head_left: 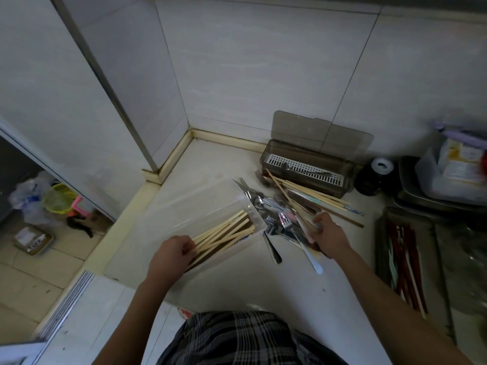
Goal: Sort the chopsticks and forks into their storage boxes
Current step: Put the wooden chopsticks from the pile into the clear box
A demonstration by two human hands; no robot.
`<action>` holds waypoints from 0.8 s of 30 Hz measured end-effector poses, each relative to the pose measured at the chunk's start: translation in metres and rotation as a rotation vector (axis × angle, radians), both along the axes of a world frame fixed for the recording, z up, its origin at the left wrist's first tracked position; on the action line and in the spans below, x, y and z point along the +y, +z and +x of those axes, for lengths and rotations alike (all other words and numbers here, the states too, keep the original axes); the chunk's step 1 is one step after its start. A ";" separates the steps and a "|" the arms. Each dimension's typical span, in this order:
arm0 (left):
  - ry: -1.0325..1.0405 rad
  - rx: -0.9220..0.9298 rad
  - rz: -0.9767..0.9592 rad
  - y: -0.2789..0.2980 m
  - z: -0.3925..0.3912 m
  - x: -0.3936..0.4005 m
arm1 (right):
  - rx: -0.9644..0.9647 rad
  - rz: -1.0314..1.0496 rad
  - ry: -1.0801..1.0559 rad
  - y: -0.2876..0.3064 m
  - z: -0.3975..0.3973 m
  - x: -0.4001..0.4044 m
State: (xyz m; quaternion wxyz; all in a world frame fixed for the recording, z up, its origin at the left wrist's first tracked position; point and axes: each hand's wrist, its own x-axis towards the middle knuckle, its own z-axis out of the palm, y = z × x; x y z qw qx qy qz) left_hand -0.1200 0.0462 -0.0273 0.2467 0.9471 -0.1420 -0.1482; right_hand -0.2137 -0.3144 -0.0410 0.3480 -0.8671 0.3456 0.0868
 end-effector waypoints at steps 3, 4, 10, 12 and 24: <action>0.005 -0.002 0.019 0.001 0.000 -0.002 | 0.066 0.042 0.015 0.007 0.006 -0.002; 0.008 -0.003 0.026 0.001 0.000 -0.002 | 0.087 0.036 0.036 0.009 0.008 -0.001; 0.018 -0.002 0.036 0.001 -0.001 -0.001 | 0.108 0.027 -0.029 0.008 0.009 0.003; 0.026 -0.002 0.024 0.000 -0.001 0.000 | 0.132 0.053 -0.022 0.012 0.009 0.005; 0.004 -0.208 -0.062 0.011 -0.006 -0.009 | -0.318 -0.115 -0.226 0.016 -0.010 0.026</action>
